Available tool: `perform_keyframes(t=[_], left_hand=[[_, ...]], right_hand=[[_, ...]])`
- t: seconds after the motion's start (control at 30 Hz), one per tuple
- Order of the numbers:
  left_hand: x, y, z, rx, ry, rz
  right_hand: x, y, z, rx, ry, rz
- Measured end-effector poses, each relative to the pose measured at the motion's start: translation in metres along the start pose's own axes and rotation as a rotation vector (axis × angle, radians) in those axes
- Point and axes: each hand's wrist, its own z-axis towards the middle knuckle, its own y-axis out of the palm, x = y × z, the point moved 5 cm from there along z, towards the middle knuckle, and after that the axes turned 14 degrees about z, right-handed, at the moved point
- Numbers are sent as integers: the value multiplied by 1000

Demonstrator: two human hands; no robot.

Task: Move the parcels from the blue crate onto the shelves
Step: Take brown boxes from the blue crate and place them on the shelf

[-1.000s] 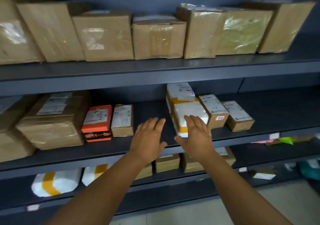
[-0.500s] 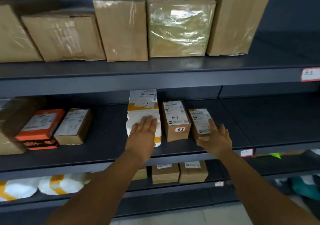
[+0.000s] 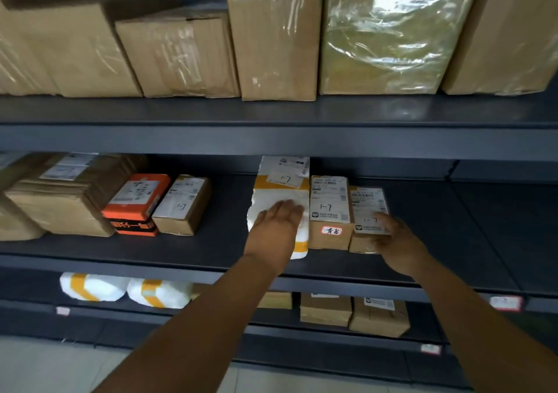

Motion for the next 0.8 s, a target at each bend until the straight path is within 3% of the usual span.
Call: perform_keyframes(t=[0.47,0.8], left_hand=[[-92,12,-24,3,-120,17],[-115,15,-28,-2,-143,-17]], right_hand=[[-59,92,6,-153,-68,-121],[-73,110,3,-186,-44,-139]])
